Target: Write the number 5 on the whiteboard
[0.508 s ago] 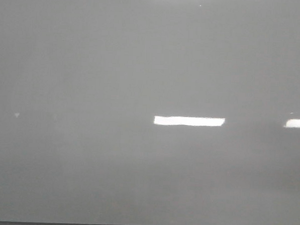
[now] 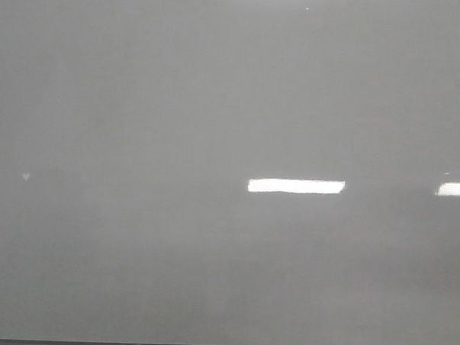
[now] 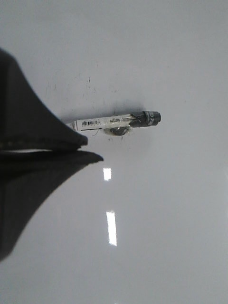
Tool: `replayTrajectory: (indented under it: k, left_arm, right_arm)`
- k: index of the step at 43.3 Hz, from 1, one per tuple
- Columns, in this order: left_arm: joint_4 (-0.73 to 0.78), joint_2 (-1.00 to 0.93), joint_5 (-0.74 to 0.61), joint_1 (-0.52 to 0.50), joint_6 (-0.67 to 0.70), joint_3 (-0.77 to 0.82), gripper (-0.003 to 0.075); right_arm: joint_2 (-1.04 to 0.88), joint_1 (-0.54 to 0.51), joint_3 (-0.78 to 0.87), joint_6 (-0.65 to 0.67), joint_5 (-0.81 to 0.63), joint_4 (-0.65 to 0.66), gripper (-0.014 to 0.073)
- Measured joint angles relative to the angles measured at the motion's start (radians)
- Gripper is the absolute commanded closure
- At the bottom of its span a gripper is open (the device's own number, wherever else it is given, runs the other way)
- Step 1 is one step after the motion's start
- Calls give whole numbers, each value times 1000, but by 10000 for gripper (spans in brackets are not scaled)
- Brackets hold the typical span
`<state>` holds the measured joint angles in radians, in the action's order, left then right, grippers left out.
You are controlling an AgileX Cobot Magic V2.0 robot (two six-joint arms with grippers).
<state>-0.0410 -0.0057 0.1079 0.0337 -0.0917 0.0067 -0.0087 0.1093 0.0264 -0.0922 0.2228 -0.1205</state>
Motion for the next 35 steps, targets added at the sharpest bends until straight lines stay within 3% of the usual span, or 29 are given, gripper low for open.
replayTrajectory:
  k: [17,28,35]
  left_arm:
    - [0,0,0,0,0,0,741]
    - [-2,0,-93,0,0,0,741]
    - [-10,0,-124,0,0,-40,741]
  right_arm:
    - [0,0,0,0,-5,0,653]
    - [0,0,0,0,-111,0,653]
    - [0,0,-94,5,-89,0,653]
